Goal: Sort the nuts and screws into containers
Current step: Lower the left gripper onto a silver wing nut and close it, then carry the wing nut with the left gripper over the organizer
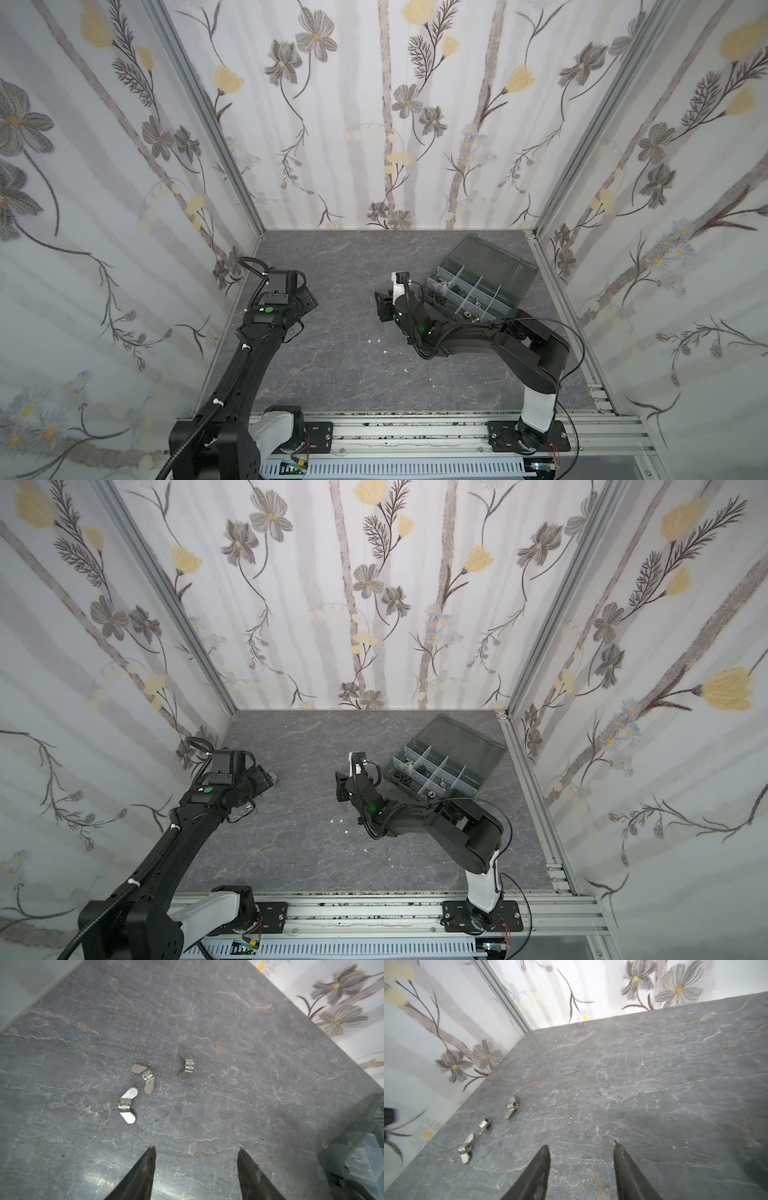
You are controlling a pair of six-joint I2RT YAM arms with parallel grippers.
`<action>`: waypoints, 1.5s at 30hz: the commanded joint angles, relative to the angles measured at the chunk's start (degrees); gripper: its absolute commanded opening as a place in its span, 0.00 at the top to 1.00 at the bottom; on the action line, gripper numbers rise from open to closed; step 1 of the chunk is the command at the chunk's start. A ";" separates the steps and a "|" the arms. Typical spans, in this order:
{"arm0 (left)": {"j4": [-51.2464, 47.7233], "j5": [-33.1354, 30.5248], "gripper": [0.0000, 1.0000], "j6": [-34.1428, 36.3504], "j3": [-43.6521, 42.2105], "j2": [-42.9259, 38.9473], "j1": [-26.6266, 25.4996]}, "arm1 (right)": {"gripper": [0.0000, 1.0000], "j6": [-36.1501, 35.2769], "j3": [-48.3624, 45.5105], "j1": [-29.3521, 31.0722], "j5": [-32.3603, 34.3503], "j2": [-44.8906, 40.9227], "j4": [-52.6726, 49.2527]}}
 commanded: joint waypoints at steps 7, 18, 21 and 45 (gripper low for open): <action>5.74 1.20 0.47 6.55 6.71 16.10 2.95 | 0.45 0.21 -14.79 -3.01 -6.31 -17.88 5.37; 4.49 -0.39 0.56 9.72 20.67 37.05 2.95 | 0.44 1.06 -25.40 -5.88 -7.26 -34.44 1.04; 4.50 -0.95 0.56 9.71 22.75 39.77 2.69 | 0.43 0.92 -26.93 -6.49 -7.51 -37.10 -0.04; 3.93 -3.18 0.81 9.71 23.73 42.81 -0.60 | 0.41 2.83 -30.08 -10.60 -9.24 -40.52 0.65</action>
